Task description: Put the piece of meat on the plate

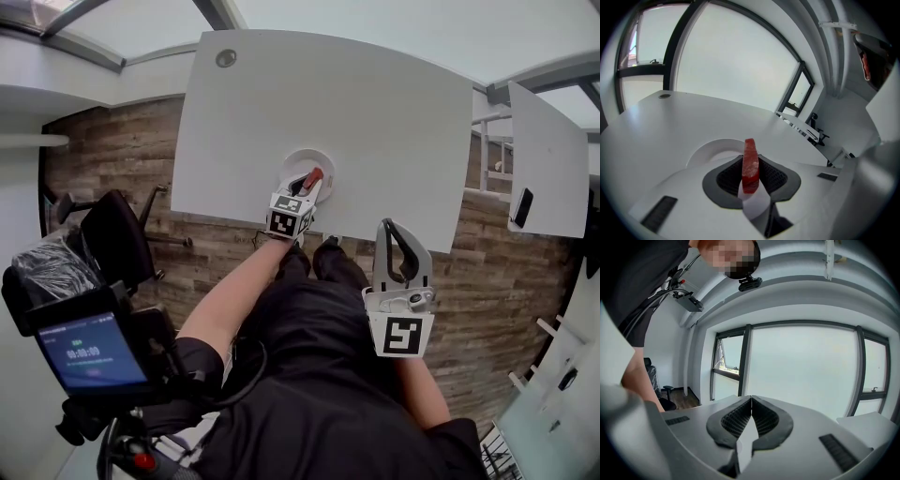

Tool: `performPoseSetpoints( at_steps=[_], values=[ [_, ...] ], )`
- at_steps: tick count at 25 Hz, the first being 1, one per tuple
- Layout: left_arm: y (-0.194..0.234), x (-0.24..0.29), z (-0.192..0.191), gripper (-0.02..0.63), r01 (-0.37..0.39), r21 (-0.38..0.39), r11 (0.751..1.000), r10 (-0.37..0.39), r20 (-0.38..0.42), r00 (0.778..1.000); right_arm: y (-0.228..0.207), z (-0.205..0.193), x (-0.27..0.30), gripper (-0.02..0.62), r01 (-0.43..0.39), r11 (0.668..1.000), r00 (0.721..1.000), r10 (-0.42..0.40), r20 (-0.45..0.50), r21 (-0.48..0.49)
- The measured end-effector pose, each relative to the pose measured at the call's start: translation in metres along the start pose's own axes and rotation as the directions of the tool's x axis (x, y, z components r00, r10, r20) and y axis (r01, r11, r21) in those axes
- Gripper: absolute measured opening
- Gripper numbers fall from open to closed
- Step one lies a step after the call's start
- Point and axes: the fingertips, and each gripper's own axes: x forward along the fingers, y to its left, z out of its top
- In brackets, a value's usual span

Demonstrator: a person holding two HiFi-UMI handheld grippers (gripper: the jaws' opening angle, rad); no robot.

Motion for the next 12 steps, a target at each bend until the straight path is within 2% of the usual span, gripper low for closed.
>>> performPoseSetpoints(
  at_steps=[4, 12],
  values=[
    [0.0098, -0.002, -0.0012, 0.095, -0.055, 0.014, 0.998, 0.055, -0.009, 0.998, 0.0042, 0.0002, -0.0022, 0.006, -0.004, 1.0, 1.0, 0.004, 0.001, -0.006],
    [0.0095, -0.0021, -0.0017, 0.109, -0.099, 0.12, 0.988, 0.101, -0.013, 0.995, 0.004, 0.0, -0.0049, 0.006, 0.01, 1.0, 1.0, -0.01, 0.003, -0.001]
  ],
)
